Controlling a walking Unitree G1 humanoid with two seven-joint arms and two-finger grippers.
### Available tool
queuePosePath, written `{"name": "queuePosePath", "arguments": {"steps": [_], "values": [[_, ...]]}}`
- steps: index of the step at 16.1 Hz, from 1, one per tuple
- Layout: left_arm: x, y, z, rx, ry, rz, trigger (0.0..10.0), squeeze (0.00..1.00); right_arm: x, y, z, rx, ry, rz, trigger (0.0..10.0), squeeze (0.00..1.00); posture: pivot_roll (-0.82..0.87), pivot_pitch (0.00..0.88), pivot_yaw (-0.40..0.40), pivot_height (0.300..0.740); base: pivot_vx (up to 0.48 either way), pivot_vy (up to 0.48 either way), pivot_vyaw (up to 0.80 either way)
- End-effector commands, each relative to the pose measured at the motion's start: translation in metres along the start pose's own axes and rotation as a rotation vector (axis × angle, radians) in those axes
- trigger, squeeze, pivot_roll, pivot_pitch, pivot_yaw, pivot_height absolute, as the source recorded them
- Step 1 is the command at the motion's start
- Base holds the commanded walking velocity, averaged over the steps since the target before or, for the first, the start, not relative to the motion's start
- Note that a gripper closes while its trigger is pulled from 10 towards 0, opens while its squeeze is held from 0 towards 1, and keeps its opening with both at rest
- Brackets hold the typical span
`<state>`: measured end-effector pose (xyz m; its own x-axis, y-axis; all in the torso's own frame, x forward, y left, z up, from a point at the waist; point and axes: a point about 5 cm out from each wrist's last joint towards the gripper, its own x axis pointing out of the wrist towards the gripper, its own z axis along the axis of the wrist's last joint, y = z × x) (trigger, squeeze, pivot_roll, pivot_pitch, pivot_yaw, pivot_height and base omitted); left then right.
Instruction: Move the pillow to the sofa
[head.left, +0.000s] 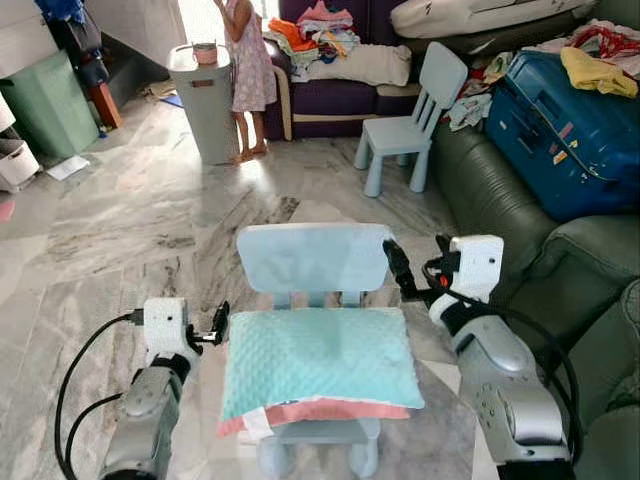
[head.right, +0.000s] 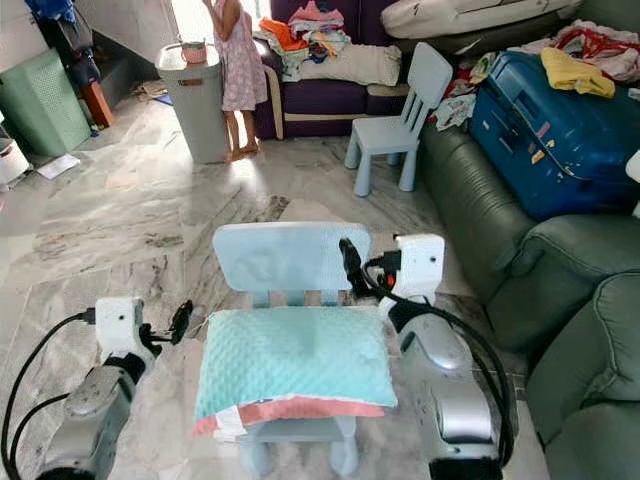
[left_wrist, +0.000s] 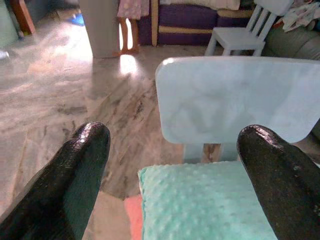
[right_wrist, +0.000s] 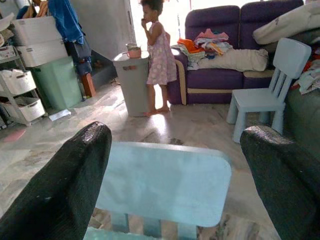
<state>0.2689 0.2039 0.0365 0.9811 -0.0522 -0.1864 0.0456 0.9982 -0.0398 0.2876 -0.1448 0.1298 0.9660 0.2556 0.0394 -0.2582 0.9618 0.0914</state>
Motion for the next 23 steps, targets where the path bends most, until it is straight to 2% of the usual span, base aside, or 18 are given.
{"name": "queuePosePath", "arguments": {"steps": [1,12,17,23], "values": [[-0.002,0.004,0.007,0.041,-0.036,0.01,10.0,0.0,-0.001,0.002,-0.002,-0.001,0.002,0.006,10.0,0.0,-0.14,0.0,0.028,0.74,0.0,0.0,0.0],[-0.003,0.006,0.013,0.054,-0.056,-0.006,10.0,0.0,-0.005,0.007,-0.006,0.006,0.009,-0.008,10.0,0.0,-0.13,0.0,0.048,0.74,0.0,0.0,0.0],[-0.005,0.007,0.013,0.056,-0.053,-0.005,10.0,0.0,-0.005,0.009,-0.006,0.005,0.01,-0.003,10.0,0.0,-0.13,0.002,0.046,0.719,0.0,0.0,0.0],[-0.008,0.008,0.011,0.058,-0.046,0.001,10.0,0.0,-0.006,0.012,-0.007,0.009,0.016,0.011,10.0,0.0,-0.13,0.013,0.044,0.652,0.0,0.0,0.0]]}}
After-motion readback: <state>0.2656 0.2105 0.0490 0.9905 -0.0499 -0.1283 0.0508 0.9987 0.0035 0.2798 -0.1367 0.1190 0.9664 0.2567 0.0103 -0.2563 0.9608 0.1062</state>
